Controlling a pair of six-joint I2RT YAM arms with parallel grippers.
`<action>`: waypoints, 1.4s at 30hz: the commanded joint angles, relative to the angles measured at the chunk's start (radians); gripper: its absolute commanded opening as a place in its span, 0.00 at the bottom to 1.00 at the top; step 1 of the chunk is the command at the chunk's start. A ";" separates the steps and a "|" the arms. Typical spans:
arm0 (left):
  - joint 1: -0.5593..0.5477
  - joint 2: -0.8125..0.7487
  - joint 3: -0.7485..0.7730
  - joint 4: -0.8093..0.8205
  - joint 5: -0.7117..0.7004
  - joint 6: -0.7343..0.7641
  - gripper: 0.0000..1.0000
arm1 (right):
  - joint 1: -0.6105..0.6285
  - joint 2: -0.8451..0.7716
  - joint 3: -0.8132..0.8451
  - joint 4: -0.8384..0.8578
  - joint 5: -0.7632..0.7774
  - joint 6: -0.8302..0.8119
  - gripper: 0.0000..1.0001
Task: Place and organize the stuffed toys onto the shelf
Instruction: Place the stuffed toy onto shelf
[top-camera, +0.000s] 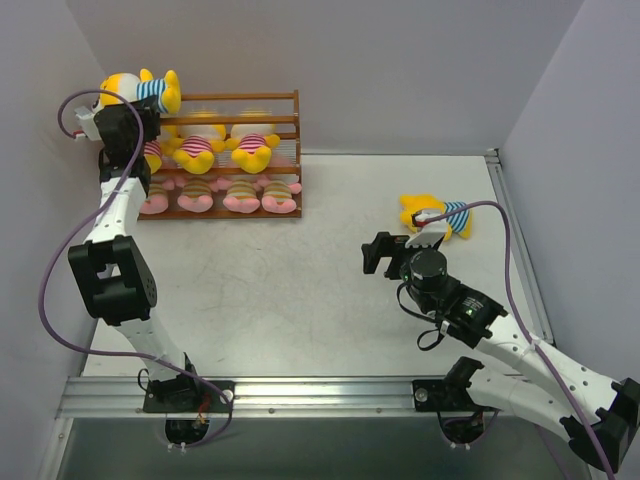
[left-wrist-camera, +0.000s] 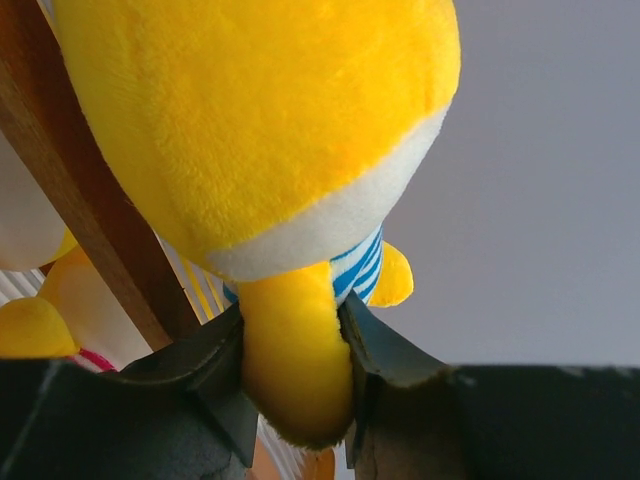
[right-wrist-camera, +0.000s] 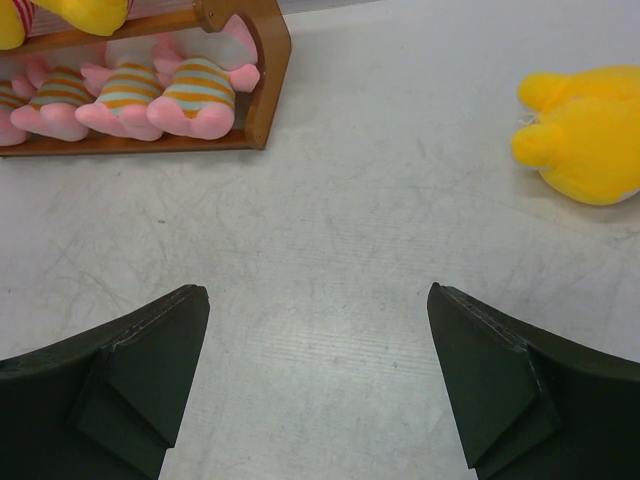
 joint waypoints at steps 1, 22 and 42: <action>-0.007 -0.020 0.003 0.040 0.009 0.004 0.40 | -0.008 -0.017 -0.009 0.044 0.033 -0.014 0.96; -0.007 -0.101 -0.055 0.011 -0.026 0.002 0.72 | -0.010 -0.043 -0.015 0.043 0.033 -0.010 0.95; 0.017 -0.429 -0.245 -0.087 -0.027 0.175 0.93 | -0.010 -0.056 0.020 0.014 0.047 -0.017 0.96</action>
